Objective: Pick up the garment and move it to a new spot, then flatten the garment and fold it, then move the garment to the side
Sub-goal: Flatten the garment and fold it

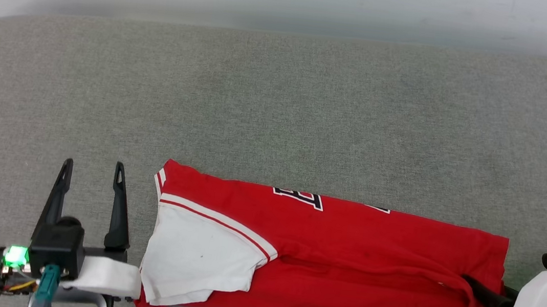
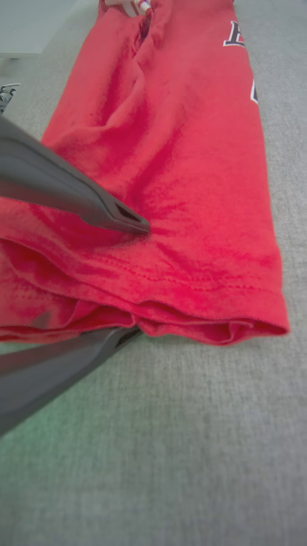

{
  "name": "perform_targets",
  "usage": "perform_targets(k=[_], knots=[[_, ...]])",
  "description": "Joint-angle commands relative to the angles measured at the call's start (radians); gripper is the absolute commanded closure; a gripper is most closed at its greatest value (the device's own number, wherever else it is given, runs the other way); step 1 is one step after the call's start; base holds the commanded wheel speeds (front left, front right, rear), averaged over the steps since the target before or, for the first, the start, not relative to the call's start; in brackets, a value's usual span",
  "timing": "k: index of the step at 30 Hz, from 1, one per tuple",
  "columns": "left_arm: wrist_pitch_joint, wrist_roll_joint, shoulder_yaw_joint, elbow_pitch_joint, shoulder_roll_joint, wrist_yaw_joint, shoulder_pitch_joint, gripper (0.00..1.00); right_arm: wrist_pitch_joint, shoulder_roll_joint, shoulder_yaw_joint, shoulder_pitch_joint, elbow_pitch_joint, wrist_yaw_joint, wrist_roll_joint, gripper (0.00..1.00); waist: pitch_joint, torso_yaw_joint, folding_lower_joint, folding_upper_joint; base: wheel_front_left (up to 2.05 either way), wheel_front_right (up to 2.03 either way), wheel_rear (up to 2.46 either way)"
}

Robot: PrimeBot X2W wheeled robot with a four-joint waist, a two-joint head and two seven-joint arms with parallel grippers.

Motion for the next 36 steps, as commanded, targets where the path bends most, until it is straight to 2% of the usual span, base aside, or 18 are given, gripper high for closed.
perform_targets(k=[1, 6, 7, 9, 10, 14, 19, 29, 33, 36], knots=[[-0.004, 0.018, 0.016, -0.004, -0.015, -0.004, 0.018, 0.0, 0.047, 0.053, 0.055, 0.071, 0.033, 0.0, 0.0, 0.0, 0.0, 0.001, 0.0, 0.0, 0.0, 0.0, 0.0], [-0.004, 0.139, 0.136, -0.028, -0.134, -0.038, 0.113, 0.0, 0.068, 0.068, 0.07, 0.075, 0.053, 0.0, -0.001, 0.0, -0.003, 0.005, 0.0, 0.0, 0.0, 0.0, 0.0], [-0.004, 0.159, 0.153, -0.032, -0.157, -0.048, 0.125, 0.0, 0.067, 0.071, 0.069, 0.073, 0.056, 0.0, -0.002, 0.38, -0.004, 0.007, 0.0, 0.0, 0.0, 0.0, 0.0], [-0.004, 0.203, 0.186, -0.031, -0.197, -0.067, 0.147, 0.0, 0.062, 0.076, 0.066, 0.069, 0.061, 0.0, -0.005, 0.87, -0.005, 0.009, 0.0, 0.0, 0.0, 0.0, 0.0], [-0.004, 0.22, 0.202, -0.029, -0.217, -0.075, 0.159, 0.0, 0.057, 0.079, 0.066, 0.067, 0.062, 0.0, -0.007, 1.0, -0.007, 0.01, 0.0, 0.0, 0.0, 0.0, 0.0], [-0.004, 0.292, 0.243, -0.014, -0.276, -0.105, 0.201, 0.0, 0.036, 0.069, 0.057, 0.053, 0.058, 0.0, -0.014, 1.0, -0.019, 0.013, 0.0, 0.0, 0.0, 0.0, 0.0], [-0.005, 0.356, 0.263, 0.02, -0.319, -0.141, 0.237, 0.0, 0.019, 0.035, 0.039, 0.027, 0.039, 0.0, -0.021, 1.0, -0.042, 0.011, 0.0, 0.0, 0.0, 0.0, 0.0], [-0.005, 0.4, 0.294, 0.055, -0.363, -0.18, 0.287, 0.0, 0.042, -0.137, -0.043, 0.016, 0.044, -0.001, -0.026, 1.0, -0.093, 0.015, 0.0, 0.0, 0.0, 0.0, 0.0], [-0.005, 0.397, 0.309, 0.057, -0.378, -0.198, 0.302, 0.0, 0.086, -0.173, -0.075, 0.034, 0.049, -0.001, -0.04, 1.0, -0.111, 0.016, 0.0, 0.0, 0.0, 0.0, 0.0], [-0.005, 0.4, 0.315, 0.059, -0.383, -0.215, 0.314, 0.0, 0.136, -0.169, -0.087, 0.049, 0.002, -0.001, -0.016, 1.0, -0.123, 0.018, 0.0, 0.0, 0.0, 0.0, 0.0]])
